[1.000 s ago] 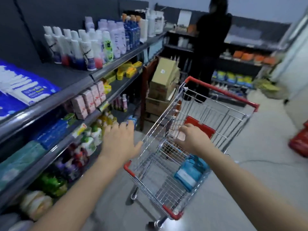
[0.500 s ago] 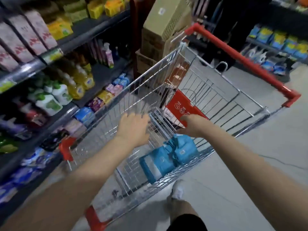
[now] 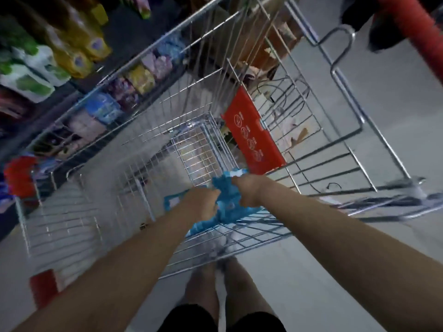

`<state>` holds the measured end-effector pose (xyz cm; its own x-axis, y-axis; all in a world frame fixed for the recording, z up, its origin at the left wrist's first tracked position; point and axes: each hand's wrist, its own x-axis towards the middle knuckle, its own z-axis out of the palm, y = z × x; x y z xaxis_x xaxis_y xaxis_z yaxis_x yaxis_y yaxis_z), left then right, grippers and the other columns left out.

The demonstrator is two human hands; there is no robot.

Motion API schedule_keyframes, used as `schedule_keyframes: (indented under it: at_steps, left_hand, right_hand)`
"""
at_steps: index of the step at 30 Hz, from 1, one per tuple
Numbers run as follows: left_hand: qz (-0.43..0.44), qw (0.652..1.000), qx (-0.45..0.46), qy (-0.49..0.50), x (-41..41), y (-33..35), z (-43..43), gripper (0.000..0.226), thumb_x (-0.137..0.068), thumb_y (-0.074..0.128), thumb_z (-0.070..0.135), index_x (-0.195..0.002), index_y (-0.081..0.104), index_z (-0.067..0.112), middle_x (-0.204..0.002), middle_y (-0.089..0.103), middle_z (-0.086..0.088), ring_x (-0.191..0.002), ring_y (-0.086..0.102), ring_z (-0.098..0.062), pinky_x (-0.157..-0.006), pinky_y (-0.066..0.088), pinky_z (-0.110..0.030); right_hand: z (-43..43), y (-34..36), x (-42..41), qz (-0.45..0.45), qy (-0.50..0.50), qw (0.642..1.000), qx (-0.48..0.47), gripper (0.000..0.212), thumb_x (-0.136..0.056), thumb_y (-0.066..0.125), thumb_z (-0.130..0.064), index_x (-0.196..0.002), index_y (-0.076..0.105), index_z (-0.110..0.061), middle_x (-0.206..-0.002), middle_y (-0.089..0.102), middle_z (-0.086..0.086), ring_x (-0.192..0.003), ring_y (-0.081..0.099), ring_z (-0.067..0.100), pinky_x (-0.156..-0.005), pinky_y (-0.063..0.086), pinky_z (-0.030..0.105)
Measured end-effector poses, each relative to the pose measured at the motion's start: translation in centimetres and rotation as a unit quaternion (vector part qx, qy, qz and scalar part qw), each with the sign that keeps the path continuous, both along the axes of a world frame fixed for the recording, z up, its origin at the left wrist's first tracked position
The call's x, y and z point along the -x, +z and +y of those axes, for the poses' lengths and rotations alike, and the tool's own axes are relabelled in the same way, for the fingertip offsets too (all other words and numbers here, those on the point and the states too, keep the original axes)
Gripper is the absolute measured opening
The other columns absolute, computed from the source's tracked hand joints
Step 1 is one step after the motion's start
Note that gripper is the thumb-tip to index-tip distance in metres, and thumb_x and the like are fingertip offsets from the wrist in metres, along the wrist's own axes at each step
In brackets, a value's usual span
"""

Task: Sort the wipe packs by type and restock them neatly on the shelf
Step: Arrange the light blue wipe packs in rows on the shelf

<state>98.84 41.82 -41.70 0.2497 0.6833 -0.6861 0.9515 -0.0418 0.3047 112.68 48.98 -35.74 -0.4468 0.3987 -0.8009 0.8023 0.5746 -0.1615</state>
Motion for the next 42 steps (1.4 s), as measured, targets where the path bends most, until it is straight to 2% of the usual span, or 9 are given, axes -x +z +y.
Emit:
schedule_keyframes:
  at_steps: [8, 11, 21, 24, 30, 34, 37, 39, 42]
  left_hand:
    - [-0.050, 0.987, 0.076, 0.132, -5.6, -5.3, 0.7, 0.054, -0.091, 0.061, 0.029, -0.134, 0.036, 0.006, -0.131, 0.050, -0.016, -0.119, 0.051, -0.033, -0.090, 0.040, -0.035]
    - [-0.073, 0.988, 0.119, 0.068, -6.0, -5.3, 0.6, 0.032, -0.092, 0.060, 0.022, -0.119, 0.053, 0.005, -0.120, 0.058, -0.016, -0.108, 0.056, -0.030, -0.078, 0.039, -0.031]
    - [0.001, 0.994, 0.003, 0.107, 2.8, -6.1, -4.5, 0.032, -0.095, 0.053, 0.017, -0.127, 0.051, 0.010, -0.130, 0.044, -0.011, -0.119, 0.044, -0.025, -0.098, 0.038, -0.035]
    - [-0.091, 0.945, 0.038, 0.311, 4.5, -5.3, -5.0, 0.029, -0.099, 0.048, 0.019, -0.123, 0.051, 0.003, -0.111, 0.060, -0.016, -0.094, 0.056, -0.024, -0.076, 0.041, -0.029]
    - [-0.219, 0.781, 0.018, 0.584, 5.7, -1.1, -6.1, 0.005, -0.090, 0.065, 0.012, -0.095, 0.063, 0.012, -0.101, 0.069, -0.015, -0.091, 0.067, -0.029, -0.085, 0.054, -0.044]
    - [-0.303, 0.685, -0.043, 0.661, 4.5, 4.5, -7.2, 0.015, -0.089, 0.063, 0.003, -0.099, 0.058, 0.012, -0.095, 0.066, -0.002, -0.080, 0.064, -0.011, -0.072, 0.055, -0.026]
    - [-0.228, 0.735, -0.221, 0.600, 5.6, 10.2, -9.4, 0.025, -0.088, 0.064, 0.006, -0.110, 0.055, 0.013, -0.101, 0.062, 0.003, -0.068, 0.059, 0.001, -0.063, 0.048, -0.018]
    - [-0.141, 0.780, -0.319, 0.520, 7.0, 14.7, -11.4, 0.028, -0.088, 0.061, 0.014, -0.114, 0.057, 0.021, -0.096, 0.061, 0.011, -0.058, 0.054, 0.004, -0.060, 0.041, -0.011]
    - [-0.012, 0.830, -0.401, 0.388, 9.5, 21.8, -15.2, 0.042, -0.077, 0.054, 0.028, -0.117, 0.065, 0.023, -0.108, 0.067, 0.005, -0.084, 0.061, -0.008, -0.077, 0.047, -0.020]
  right_hand:
    - [2.2, -6.5, -2.4, -0.064, 0.022, 0.998, -0.019, 0.045, -0.098, 0.043, -0.013, -0.142, 0.035, -0.007, -0.141, 0.047, 0.013, -0.128, 0.048, 0.028, -0.103, 0.043, 0.041]
    - [2.6, -7.6, -1.8, -0.049, 0.013, 0.998, -0.022, 0.046, -0.095, 0.046, -0.010, -0.140, 0.035, -0.005, -0.139, 0.047, 0.015, -0.127, 0.049, 0.030, -0.100, 0.044, 0.039]
    - [2.2, -9.9, 0.6, -0.004, 0.129, 0.988, -0.086, 0.041, -0.097, 0.042, -0.009, -0.137, 0.035, -0.011, -0.126, 0.057, 0.010, -0.112, 0.058, 0.028, -0.080, 0.046, 0.037]
    - [1.4, -10.6, 1.1, -0.020, 0.156, 0.983, -0.096, 0.038, -0.097, 0.041, -0.007, -0.135, 0.041, -0.010, -0.124, 0.059, 0.009, -0.111, 0.059, 0.027, -0.080, 0.049, 0.037]
    - [0.6, -7.8, 1.3, -0.075, 0.176, 0.981, -0.024, 0.036, -0.099, 0.041, -0.011, -0.135, 0.046, -0.007, -0.131, 0.056, 0.008, -0.121, 0.054, 0.026, -0.088, 0.046, 0.034]
    - [1.0, -2.9, 2.5, 0.043, -0.022, 0.994, 0.095, 0.024, -0.086, 0.056, -0.007, -0.105, 0.065, 0.004, -0.097, 0.064, 0.014, -0.093, 0.061, 0.027, -0.065, 0.043, 0.026]
    - [0.2, 3.5, 5.5, 0.189, -0.312, 0.905, 0.218, 0.006, -0.080, 0.063, 0.000, -0.080, 0.065, 0.006, -0.072, 0.064, 0.016, -0.070, 0.063, 0.029, -0.057, 0.050, 0.030]
    - [-1.2, 8.2, 8.3, 0.251, -0.381, 0.838, 0.299, 0.008, -0.086, 0.059, 0.000, -0.080, 0.063, -0.003, -0.065, 0.069, 0.012, -0.057, 0.067, 0.024, -0.052, 0.055, 0.031]
    - [-4.3, 14.2, 13.3, 0.296, -0.393, 0.747, 0.446, 0.019, -0.094, 0.044, -0.008, -0.090, 0.063, -0.006, -0.072, 0.073, 0.009, -0.060, 0.070, 0.018, -0.058, 0.058, 0.032]
